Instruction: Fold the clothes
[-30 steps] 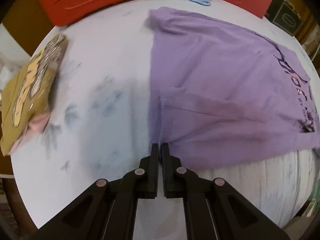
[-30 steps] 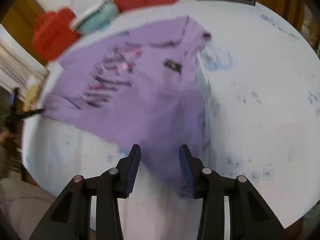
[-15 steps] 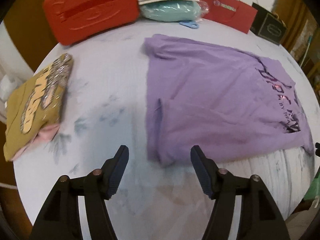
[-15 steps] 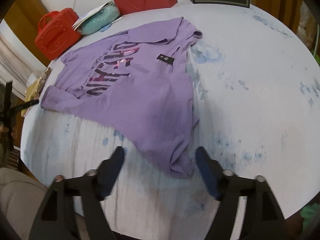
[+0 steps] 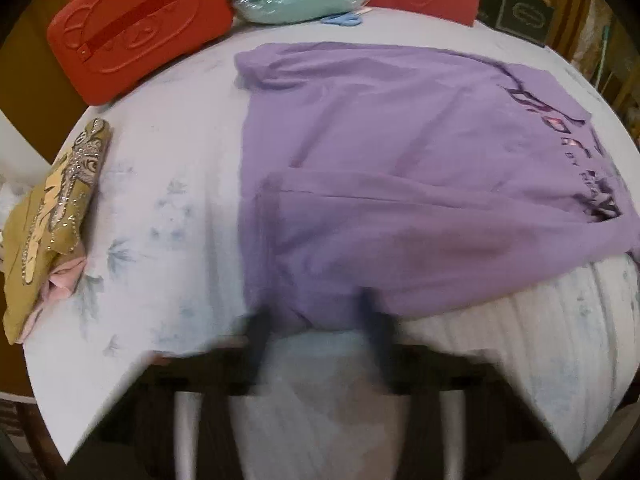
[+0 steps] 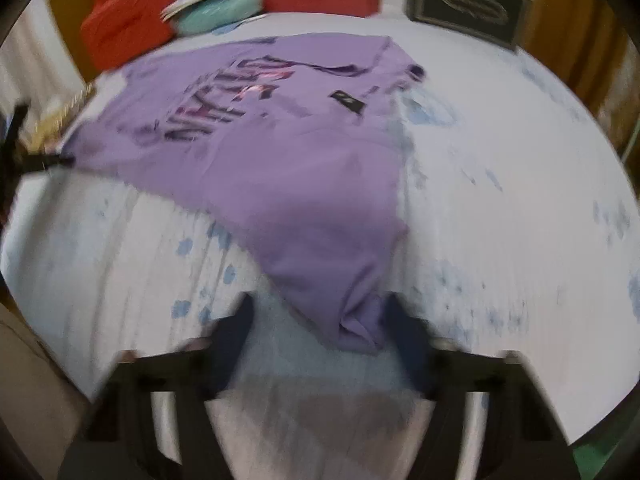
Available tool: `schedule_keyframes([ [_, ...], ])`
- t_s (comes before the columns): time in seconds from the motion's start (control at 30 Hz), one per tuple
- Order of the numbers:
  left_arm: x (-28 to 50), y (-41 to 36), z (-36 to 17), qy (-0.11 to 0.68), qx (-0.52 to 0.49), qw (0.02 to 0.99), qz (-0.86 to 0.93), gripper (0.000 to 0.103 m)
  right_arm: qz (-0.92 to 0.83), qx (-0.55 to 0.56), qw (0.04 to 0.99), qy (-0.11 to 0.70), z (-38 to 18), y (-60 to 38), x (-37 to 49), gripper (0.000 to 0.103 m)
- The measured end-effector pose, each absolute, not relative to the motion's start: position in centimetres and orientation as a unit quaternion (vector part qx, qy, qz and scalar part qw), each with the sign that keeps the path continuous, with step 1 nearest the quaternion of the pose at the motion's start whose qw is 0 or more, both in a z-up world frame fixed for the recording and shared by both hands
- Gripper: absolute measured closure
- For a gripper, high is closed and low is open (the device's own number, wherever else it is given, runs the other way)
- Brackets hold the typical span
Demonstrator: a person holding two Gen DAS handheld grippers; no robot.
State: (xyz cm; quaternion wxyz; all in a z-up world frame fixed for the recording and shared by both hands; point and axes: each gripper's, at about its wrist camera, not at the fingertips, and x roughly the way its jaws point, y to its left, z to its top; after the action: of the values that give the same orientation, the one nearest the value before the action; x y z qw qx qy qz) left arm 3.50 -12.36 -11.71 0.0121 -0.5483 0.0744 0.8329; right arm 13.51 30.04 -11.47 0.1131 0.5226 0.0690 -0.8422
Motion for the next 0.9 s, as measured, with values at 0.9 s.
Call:
schedule_keyframes([
  [0.9, -16.4, -14.7, -4.0, 0.016, -0.549, 0.023, 0.835, 0.098, -0.846, 0.512, 0.138, 0.056, -3.6, 31.3, -12.8, 0.093],
])
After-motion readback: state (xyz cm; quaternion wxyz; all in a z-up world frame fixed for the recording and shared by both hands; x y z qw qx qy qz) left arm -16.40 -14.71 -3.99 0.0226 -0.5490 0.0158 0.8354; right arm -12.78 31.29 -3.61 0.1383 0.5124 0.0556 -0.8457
